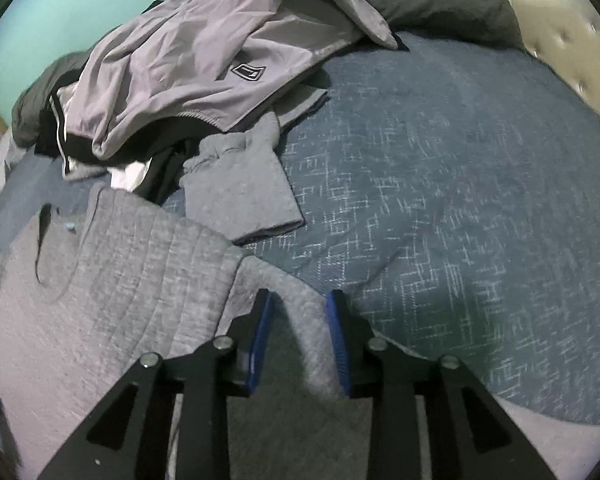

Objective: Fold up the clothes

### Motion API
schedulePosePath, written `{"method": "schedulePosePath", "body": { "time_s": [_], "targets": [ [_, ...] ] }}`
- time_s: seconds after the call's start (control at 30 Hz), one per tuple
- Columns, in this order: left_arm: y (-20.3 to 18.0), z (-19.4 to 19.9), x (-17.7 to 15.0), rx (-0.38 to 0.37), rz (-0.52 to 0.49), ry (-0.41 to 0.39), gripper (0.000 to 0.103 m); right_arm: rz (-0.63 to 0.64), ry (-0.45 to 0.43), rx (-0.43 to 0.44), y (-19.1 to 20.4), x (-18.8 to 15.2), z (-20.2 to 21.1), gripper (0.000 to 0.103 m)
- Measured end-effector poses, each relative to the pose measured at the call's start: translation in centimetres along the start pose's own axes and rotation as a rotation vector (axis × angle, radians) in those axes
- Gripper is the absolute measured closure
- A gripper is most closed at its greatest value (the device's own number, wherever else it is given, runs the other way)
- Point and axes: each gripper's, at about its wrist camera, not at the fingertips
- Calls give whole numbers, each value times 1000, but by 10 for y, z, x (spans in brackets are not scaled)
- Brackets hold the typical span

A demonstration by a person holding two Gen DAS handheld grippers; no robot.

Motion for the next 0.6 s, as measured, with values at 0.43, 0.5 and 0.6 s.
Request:
{"method": "schedulePosePath", "body": {
  "time_s": [0.43, 0.5, 0.6],
  "targets": [
    [5, 0, -1, -3, 17, -5, 84, -4, -4, -125, 4, 13, -5, 100],
    [5, 1, -2, -4, 17, -4, 84, -30, -21, -103, -2, 11, -3, 98],
    [6, 1, -1, -7, 18, -6, 84, -94, -61, -84, -17, 9, 7, 94]
  ]
}}
Point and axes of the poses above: each gripper's, at about its wrist camera, not at the fingertips, and z roughly against the way its jaws point, y to its left, x to its top, and after that the axes turned 8 degrees about y, right-handed
